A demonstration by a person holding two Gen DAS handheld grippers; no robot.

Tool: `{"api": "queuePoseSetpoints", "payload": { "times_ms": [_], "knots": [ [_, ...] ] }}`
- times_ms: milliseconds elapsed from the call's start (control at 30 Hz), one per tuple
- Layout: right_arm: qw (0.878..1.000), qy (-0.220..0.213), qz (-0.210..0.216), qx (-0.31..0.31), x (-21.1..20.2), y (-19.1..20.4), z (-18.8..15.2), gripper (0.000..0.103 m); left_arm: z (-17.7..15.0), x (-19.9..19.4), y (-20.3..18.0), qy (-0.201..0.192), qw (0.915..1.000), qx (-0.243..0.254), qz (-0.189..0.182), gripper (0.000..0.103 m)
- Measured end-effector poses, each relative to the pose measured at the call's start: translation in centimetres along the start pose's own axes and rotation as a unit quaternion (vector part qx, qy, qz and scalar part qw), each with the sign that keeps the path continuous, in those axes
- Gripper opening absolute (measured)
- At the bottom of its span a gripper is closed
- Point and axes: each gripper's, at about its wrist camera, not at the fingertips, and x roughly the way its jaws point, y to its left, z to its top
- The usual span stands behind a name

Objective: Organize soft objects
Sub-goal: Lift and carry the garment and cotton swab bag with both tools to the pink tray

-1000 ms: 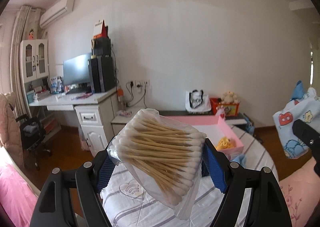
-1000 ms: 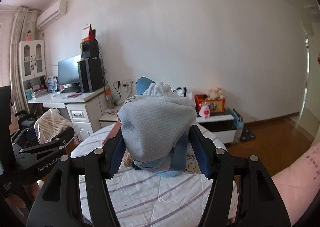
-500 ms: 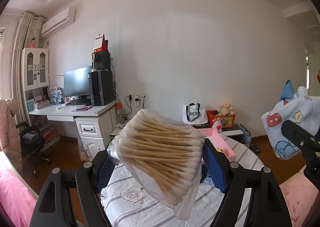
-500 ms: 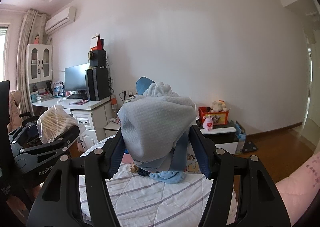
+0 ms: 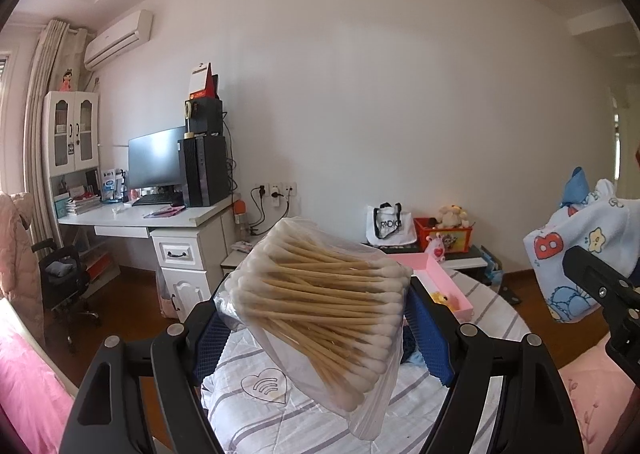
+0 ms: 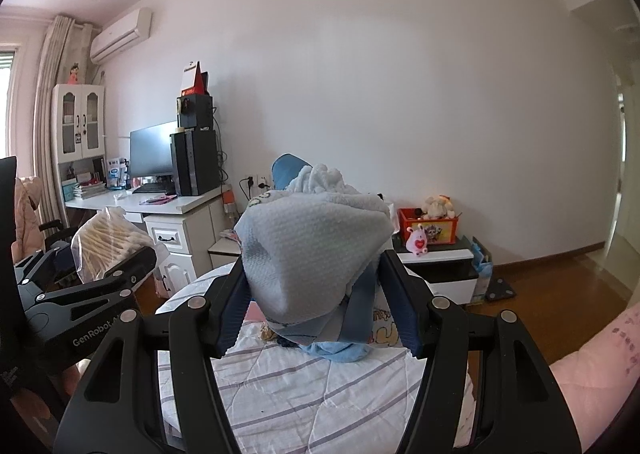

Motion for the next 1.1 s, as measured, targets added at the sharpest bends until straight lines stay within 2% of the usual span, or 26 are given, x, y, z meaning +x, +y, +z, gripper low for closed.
{"api": "queuePoseSetpoints", "payload": {
  "times_ms": [233,700,1100],
  "knots": [
    [1.0,0.001,0.0,-0.002,-0.1,0.1,-0.1,0.059,1.4,1.0,-1.9,0.005,1.0,0.001,0.001,0.076],
    [1.0,0.024,-0.001,0.001,1.6,-0.2,-0.7,0.059,1.8,2.6,-1.4,0.021,0.9998,0.006,-0.002,0.076],
    [0.997,0.07,0.002,0.008,6.1,-0.1,-1.6,0.059,2.4,7.6,-1.1,0.064,0.998,0.005,-0.004,0.076]
  ]
}}
